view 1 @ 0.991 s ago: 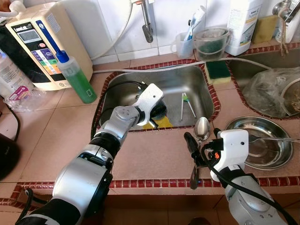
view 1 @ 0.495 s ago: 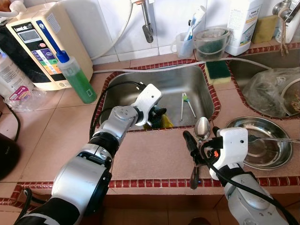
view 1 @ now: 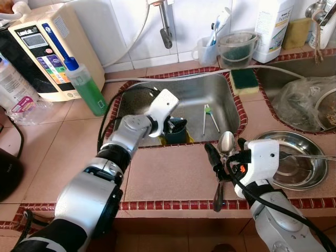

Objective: Kitchen organization

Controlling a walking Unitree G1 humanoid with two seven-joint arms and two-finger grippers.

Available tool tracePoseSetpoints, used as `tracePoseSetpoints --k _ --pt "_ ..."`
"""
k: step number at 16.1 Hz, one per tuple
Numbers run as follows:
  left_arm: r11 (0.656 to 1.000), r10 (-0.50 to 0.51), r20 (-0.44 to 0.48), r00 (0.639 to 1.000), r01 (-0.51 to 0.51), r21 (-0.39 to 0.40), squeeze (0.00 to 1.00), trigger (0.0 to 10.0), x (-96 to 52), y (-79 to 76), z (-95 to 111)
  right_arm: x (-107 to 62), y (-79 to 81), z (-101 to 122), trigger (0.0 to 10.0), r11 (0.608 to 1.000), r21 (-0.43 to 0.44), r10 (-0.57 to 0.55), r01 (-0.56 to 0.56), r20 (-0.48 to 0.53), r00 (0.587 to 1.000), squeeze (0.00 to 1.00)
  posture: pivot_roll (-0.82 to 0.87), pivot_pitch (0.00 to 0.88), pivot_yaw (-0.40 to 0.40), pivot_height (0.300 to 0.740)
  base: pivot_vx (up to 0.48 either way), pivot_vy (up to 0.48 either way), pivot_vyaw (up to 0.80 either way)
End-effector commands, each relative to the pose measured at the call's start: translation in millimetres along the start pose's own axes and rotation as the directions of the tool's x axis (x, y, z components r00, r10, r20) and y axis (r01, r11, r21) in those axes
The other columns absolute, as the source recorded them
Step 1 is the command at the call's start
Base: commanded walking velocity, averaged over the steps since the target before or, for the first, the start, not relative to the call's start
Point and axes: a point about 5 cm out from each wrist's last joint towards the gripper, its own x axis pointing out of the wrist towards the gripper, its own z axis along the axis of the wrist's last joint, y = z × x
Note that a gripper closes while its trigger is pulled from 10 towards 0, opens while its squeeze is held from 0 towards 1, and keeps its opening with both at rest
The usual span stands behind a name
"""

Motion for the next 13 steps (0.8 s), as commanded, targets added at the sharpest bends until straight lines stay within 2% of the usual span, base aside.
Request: tracePoseSetpoints --k 1,3,4,5,6,8,11,12,13 --pt "0.999 0.043 0.011 0.999 -0.043 -0.02 1.0 10.0 -10.3 19.1 2.0 2.9 2.1 8.6 10.0 0.999 0.031 0.012 -0.014 0.061 0.998 0.0 -0.39 0.1 0.226 0.736 0.0 0.0 0.0" --pt "0.999 0.036 0.032 0.999 -0.035 -0.026 1.0 10.0 -15.3 24.5 2.0 4.9 -1.0 14.2 10.0 0.999 0.043 -0.006 0.001 0.1 0.995 0.0 -0.39 0.096 0.22 0.736 0.0 0.0 0.0" --pt "0.999 0.033 0.037 0.999 -0.032 -0.027 0.87 10.0 -16.9 25.9 1.2 5.6 -2.0 15.2 10.0 0.999 0.039 -0.011 0.007 0.107 0.994 0.0 -0.38 0.095 0.218 0.736 0.0 0.0 0.0" --pt "0.999 0.029 0.044 0.999 -0.028 -0.025 0.12 10.0 -19.7 28.2 -0.4 6.6 -3.0 15.6 10.0 1.0 0.021 -0.018 0.016 0.109 0.994 0.0 -0.38 0.094 0.215 0.736 0.0 0.0 0.0" --pt "1.0 0.025 0.05 0.998 -0.024 -0.015 0.0 10.0 -21.0 28.7 -1.1 6.6 -3.1 15.3 10.0 1.0 0.014 -0.017 0.015 0.109 0.994 0.0 -0.38 0.093 0.213 0.736 0.0 0.0 0.0" --pt "1.0 0.011 0.073 0.997 -0.011 -0.001 0.0 10.0 -26.0 31.4 -2.7 3.9 -2.9 14.0 10.0 1.0 0.003 0.001 -0.002 0.107 0.994 0.0 -0.38 0.092 0.209 0.736 0.0 0.0 0.0" --pt "0.995 -0.006 0.14 0.99 -0.008 0.098 0.0 10.0 -36.1 33.1 -4.9 -4.0 -4.7 15.1 10.0 1.0 0.003 0.018 -0.019 0.121 0.992 0.0 -0.37 0.093 0.205 0.736 0.0 0.0 0.0" --pt "0.994 -0.009 0.153 0.988 -0.007 0.107 0.0 10.0 -38.4 33.4 -6.1 -5.6 -5.3 15.0 10.0 1.0 0.001 0.021 -0.021 0.124 0.992 0.0 -0.37 0.093 0.205 0.736 0.0 0.0 0.0" --pt "0.996 -0.021 0.158 0.987 0.008 0.084 0.0 10.0 -41.4 34.2 -9.0 -8.5 -6.1 13.6 10.0 1.0 -0.01 0.024 -0.023 0.121 0.992 0.0 -0.37 0.093 0.204 0.736 0.0 0.0 0.0"
